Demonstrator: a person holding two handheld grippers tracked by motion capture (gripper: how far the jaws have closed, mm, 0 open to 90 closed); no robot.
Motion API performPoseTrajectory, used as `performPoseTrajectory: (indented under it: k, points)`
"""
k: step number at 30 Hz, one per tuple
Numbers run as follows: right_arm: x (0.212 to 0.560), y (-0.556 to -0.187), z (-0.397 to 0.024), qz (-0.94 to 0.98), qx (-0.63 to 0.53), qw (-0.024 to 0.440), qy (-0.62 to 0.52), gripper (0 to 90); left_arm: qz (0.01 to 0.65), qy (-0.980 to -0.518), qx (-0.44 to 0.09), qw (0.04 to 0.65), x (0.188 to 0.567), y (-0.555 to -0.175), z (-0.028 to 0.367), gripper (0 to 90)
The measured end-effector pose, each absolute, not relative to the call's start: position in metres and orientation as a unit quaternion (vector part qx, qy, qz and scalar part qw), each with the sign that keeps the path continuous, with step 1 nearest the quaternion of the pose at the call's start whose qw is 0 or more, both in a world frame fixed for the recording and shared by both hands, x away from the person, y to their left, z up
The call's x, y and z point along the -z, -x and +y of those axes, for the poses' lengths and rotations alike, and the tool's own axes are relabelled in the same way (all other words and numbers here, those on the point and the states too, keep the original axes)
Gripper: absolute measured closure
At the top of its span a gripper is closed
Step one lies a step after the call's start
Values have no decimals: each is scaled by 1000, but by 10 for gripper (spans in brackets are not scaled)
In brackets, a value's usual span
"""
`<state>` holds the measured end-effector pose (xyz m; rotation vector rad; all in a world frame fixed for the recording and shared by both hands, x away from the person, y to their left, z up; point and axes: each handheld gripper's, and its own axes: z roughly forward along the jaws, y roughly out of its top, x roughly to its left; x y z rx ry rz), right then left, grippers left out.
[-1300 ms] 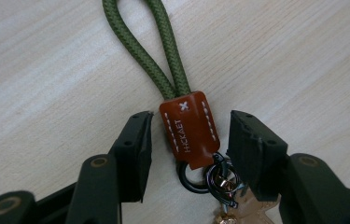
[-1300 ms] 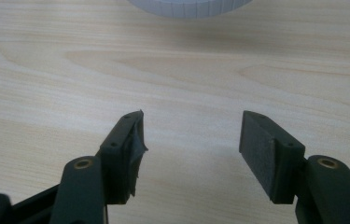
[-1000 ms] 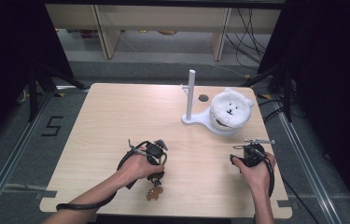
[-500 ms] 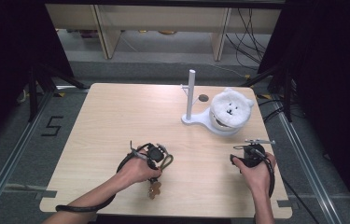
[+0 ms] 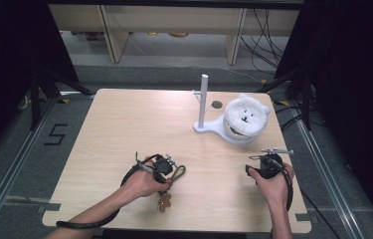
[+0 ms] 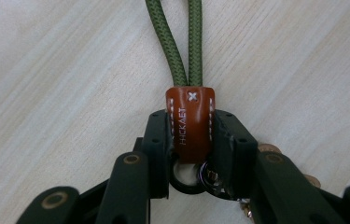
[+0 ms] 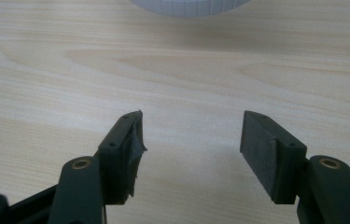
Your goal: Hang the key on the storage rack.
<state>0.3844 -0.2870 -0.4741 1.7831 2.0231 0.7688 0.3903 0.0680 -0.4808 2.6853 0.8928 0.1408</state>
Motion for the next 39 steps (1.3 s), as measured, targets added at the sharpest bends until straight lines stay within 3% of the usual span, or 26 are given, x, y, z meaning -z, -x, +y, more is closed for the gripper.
performPoseTrajectory:
  k: [22,39]
  points:
    - [475,-384,-284,696,-287,165,-636,404,305,-902,-81,294,470,-379,105,674]
    - [477,-383,-283,706,-278,170,-629,406,299,-873,-135,362,457,-373,123,674]
